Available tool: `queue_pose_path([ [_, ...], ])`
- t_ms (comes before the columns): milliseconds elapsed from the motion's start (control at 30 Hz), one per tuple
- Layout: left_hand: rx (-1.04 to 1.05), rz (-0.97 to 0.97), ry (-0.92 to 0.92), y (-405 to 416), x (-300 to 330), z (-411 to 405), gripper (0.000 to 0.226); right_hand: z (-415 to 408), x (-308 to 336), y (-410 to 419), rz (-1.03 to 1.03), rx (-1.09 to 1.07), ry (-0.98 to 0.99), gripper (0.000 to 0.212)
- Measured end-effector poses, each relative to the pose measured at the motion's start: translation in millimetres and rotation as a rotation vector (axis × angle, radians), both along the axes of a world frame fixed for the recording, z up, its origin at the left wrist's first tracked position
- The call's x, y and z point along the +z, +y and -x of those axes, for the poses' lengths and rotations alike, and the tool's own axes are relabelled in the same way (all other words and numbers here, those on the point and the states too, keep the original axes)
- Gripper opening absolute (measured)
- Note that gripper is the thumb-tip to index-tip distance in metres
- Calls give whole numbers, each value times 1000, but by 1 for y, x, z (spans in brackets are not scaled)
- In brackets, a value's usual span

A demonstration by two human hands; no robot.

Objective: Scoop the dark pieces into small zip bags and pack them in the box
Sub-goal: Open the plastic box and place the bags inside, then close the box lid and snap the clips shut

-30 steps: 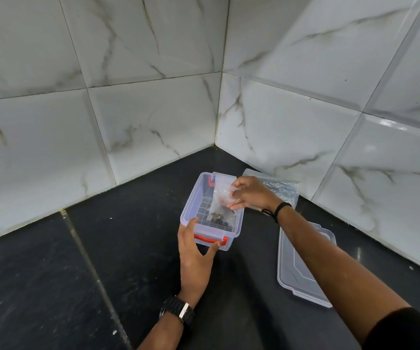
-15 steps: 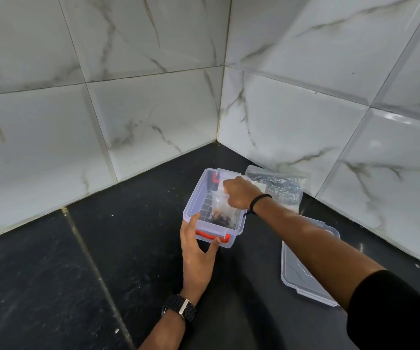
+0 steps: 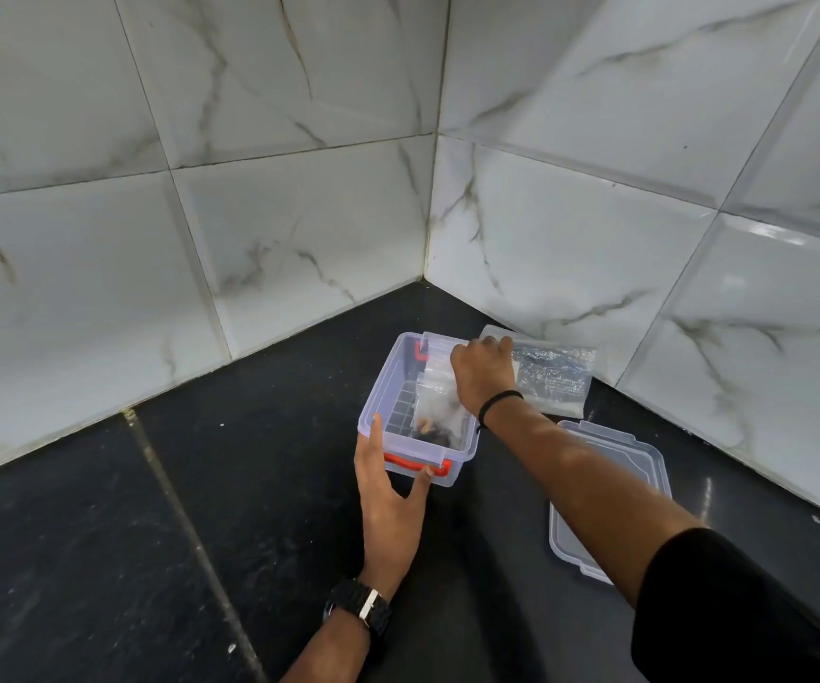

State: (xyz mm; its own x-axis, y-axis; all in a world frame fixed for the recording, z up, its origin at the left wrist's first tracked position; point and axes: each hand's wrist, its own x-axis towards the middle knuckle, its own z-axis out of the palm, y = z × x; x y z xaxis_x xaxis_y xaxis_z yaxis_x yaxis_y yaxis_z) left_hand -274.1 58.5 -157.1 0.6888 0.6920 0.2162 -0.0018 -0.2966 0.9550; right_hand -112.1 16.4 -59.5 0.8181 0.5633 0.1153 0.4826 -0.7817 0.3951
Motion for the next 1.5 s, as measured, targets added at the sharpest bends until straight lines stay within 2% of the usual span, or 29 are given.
queue_pose_path([
  [100,34,-47,19,0,1,3,93,0,3,-11,-220,-17,70,36],
  [233,72,-6,72,-17,12,17,95,15,13,-49,-634,-16,288,35],
  [333,113,-75,-13,-37,17,28,88,34,10,-86,-841,-74,423,28],
  [433,73,-150,-99,-64,16,35,63,55,2,-124,-912,-165,506,26],
  [567,-218,-96,-72,-103,14,35,47,74,-23,-178,-946,-311,452,23],
  [667,-439,5,138,-119,7,19,55,83,-45,-205,-859,-426,403,35],
  [767,-494,116,323,-125,10,1,69,90,-59,-218,-724,-472,384,55],
  [933,-521,409,389,-128,28,-19,68,96,-82,-219,-624,-489,442,67],
  [1000,-500,526,407,-126,31,-25,62,99,-85,-218,-646,-477,404,65],
  [1133,-612,736,463,-115,36,-27,13,101,-78,-222,-805,-463,407,56],
  [1233,-733,848,425,-112,42,-24,14,106,-70,-221,-958,-451,513,55],
  [1333,-818,1035,273,-116,50,-20,18,111,-61,-219,-1112,-484,651,50],
  [1400,-872,992,201,-119,58,-16,23,114,-49,-218,-1296,-495,752,46],
  [1500,-893,688,124,-124,72,-12,29,118,-21,-214,-1659,-401,912,48],
])
